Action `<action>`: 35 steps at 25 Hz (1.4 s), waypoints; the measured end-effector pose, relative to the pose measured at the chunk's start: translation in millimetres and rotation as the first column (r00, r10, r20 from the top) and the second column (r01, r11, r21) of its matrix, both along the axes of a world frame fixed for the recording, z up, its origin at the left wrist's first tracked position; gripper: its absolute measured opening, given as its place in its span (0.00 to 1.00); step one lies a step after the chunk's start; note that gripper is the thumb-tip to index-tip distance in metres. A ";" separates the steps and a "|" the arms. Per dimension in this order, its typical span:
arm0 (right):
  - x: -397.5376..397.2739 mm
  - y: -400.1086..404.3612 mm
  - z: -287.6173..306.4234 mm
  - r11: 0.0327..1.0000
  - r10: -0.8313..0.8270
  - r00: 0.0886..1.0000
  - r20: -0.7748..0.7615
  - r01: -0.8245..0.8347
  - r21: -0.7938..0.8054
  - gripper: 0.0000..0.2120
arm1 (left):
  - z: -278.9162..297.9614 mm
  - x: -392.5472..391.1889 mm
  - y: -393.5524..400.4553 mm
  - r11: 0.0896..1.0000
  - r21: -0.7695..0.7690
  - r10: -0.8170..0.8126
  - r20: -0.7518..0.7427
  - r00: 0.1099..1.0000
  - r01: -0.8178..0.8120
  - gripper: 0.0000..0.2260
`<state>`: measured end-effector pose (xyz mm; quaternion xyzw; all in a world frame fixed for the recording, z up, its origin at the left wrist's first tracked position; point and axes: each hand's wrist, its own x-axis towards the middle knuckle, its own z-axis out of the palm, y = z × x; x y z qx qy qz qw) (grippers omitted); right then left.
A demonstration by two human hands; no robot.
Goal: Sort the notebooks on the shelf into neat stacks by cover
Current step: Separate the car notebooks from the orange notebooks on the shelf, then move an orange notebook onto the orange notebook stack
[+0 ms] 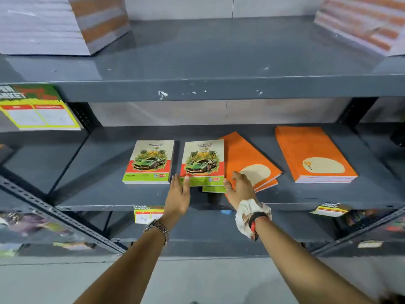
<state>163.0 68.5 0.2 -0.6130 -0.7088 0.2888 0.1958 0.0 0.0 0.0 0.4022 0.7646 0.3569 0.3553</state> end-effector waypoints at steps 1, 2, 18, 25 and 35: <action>-6.9 4.8 -1.3 1.000 -0.012 1.000 0.025 0.012 -0.008 0.17 | 0.2 -5.6 6.4 0.996 -0.003 0.087 0.053 0.995 -0.087 0.30; -15.1 10.6 -3.0 1.000 -0.027 0.999 0.046 0.028 -0.011 0.15 | -2.1 -13.9 14.2 0.988 -0.030 0.155 0.098 0.983 -0.153 0.28; -138.0 6.4 -4.1 0.970 -0.189 0.917 -0.351 0.117 -0.215 0.16 | 35.3 -117.7 -19.2 0.992 0.056 0.106 0.083 0.991 -0.111 0.28; -197.7 -4.1 -20.5 0.972 -0.117 0.959 -0.259 0.057 -0.230 0.17 | 13.0 -173.1 -21.1 0.992 0.009 0.127 0.078 0.989 -0.128 0.22; -51.8 25.2 12.0 0.946 -0.296 0.952 -0.083 0.304 0.115 0.16 | 7.0 -106.4 -3.3 0.952 0.304 -0.090 0.144 0.985 0.042 0.23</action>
